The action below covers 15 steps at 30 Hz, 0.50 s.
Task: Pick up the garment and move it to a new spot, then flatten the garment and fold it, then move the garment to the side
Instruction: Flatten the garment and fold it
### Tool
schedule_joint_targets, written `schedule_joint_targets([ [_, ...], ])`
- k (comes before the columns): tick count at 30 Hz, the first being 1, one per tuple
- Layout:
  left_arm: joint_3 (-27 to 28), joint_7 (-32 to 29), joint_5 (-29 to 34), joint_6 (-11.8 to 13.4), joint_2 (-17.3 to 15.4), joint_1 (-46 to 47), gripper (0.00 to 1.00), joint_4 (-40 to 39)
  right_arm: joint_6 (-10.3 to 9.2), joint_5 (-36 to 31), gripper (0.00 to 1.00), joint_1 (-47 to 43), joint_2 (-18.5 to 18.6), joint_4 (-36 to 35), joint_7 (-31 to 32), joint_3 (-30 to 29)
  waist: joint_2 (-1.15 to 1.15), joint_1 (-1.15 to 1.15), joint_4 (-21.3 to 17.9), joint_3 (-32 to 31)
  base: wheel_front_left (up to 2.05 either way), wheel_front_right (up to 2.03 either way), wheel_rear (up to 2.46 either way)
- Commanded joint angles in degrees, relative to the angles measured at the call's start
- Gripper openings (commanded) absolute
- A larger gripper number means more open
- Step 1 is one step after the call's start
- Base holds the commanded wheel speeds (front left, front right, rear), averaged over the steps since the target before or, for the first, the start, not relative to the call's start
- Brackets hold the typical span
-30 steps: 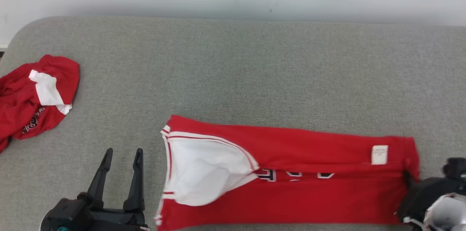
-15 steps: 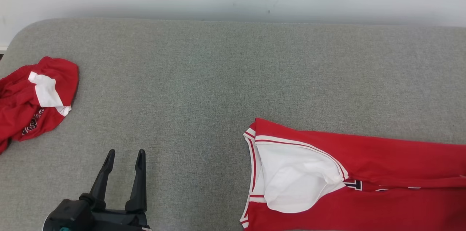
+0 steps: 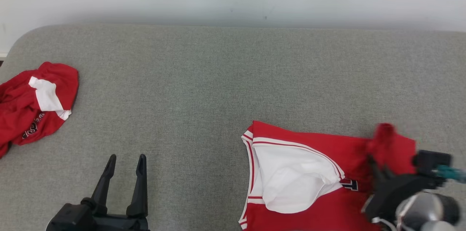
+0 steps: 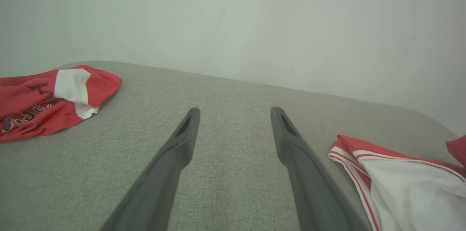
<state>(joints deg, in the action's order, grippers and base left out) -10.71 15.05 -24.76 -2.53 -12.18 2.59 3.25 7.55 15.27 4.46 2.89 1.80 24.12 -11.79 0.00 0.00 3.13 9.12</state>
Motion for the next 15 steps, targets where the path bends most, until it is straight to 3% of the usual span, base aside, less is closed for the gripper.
schedule_joint_targets([
  [1,-0.09,0.2,-0.04,-0.12,0.22,-0.25,1.0,0.11,-0.1,1.71,0.0,-0.97,-0.02,-0.98,0.47,2.88,0.0,0.0,0.12,-0.05,0.0,0.0,0.0],
  [7,-0.82,-0.06,0.06,0.0,0.41,0.64,1.0,0.68,-0.1,3.16,0.0,-2.6,0.01,-6.62,3.22,16.39,0.0,0.0,1.03,-0.15,0.0,0.0,0.0],
  [15,-1.05,-0.01,-0.43,-0.23,0.82,1.14,1.0,1.73,-0.1,3.0,0.0,-0.66,0.02,-7.63,4.52,23.58,0.0,0.0,2.15,0.11,0.0,0.0,0.0],
])
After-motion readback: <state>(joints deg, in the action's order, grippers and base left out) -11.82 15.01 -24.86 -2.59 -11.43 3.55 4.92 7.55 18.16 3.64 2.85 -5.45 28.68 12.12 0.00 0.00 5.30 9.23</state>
